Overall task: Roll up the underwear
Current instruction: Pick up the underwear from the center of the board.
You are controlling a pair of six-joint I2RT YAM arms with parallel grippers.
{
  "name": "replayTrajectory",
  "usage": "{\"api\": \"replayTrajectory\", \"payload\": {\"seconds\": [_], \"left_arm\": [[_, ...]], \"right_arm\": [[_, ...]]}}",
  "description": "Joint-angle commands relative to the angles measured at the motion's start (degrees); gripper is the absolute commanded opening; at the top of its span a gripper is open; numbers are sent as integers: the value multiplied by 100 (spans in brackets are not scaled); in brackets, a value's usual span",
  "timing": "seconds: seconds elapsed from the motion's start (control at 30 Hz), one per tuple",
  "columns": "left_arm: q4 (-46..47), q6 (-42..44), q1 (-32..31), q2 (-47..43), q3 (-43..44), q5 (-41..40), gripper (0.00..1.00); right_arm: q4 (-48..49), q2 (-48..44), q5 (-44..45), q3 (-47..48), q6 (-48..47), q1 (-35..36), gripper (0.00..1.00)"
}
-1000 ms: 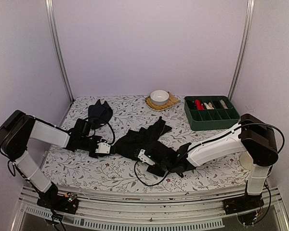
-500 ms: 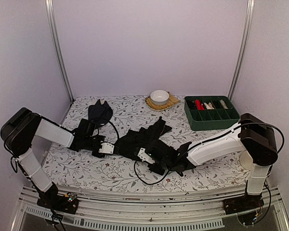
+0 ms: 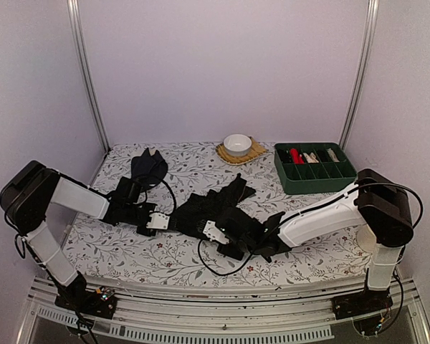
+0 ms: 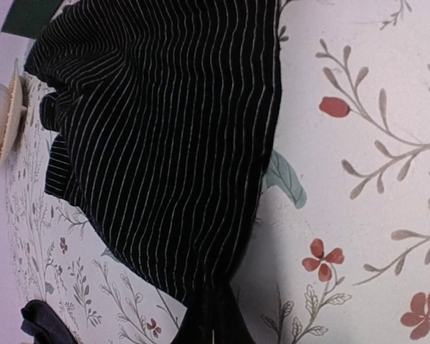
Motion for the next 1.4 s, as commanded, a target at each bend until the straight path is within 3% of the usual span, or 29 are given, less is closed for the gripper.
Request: {"api": "replayTrajectory", "payload": {"seconds": [0.0,0.2,0.3,0.37,0.43,0.47,0.73,1.0,1.37], "left_arm": [[-394,-139,-57,-163,107,248,0],[-465,-142,-53,-230,113,295,0],[-513,-136,-52,-249,122,291,0],[-533,-141,-56,-278,122,303,0],[-563,-166,-44,-339,130,336,0],[-576,-194,-43,-375,141,340,0],[-778,-1359,53,-1682,388,679,0],[-822,-2425,49,-3106,865,481,0],[-1446,-2816,17,-4566,1064,248,0]], "right_arm": [[139,89,82,-10,-110,73,53],[-39,456,478,165,-85,69,49],[-71,492,587,160,-97,70,41],[-57,486,716,146,-109,69,29],[-35,456,824,141,-111,70,7],[-27,413,888,135,-111,76,3],[-5,-791,1274,196,10,69,2],[-631,-1443,1513,1267,-55,103,2],[-827,-1822,2088,2095,-430,664,2]]}}
